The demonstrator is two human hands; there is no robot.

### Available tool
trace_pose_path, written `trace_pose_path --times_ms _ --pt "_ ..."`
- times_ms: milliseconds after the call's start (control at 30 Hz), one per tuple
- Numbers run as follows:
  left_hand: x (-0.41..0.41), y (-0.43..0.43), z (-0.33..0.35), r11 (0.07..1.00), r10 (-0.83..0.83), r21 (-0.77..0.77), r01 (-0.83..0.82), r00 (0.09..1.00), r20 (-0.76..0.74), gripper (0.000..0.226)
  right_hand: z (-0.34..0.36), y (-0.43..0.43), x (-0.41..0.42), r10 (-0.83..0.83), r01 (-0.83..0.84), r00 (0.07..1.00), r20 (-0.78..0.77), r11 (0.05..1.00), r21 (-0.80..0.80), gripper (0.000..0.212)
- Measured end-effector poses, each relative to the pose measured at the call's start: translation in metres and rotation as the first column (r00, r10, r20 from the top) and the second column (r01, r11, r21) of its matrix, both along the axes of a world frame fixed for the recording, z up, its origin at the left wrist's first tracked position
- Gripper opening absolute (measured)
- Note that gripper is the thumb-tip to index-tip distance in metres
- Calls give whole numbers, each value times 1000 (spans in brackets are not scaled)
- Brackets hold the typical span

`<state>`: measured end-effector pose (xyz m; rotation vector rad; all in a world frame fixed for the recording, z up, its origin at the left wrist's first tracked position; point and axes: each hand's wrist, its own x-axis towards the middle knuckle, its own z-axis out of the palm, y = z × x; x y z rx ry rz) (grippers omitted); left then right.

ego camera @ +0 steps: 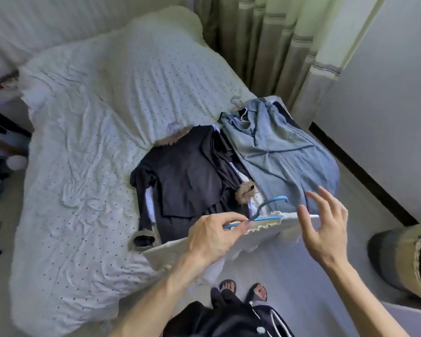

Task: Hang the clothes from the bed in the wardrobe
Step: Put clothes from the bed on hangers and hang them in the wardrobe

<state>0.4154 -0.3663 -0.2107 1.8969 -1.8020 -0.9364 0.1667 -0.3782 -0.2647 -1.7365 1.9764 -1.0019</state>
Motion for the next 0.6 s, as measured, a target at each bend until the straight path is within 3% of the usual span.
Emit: trace_pose_path --times_ms 100,233,367,467,600 --pt "23 -4 9 998 49 38 -49 999 6 18 -13 -21 -9 -60 3 970 234 972 236 79" --pt "52 -10 20 995 79 67 -73 993 -91 21 -42 -43 -13 -83 -215 844 529 852 477 88" --pt "76 -29 29 986 167 60 -158 963 -212 9 -57 -62 0 -84 -342 761 644 792 507 86" --pt "96 -52 36 977 207 4 -213 944 -257 6 -50 -74 16 -32 -426 740 671 751 506 63" --pt "129 -100 43 960 247 -61 -274 927 -281 7 -45 -105 44 14 -490 725 688 713 502 60"
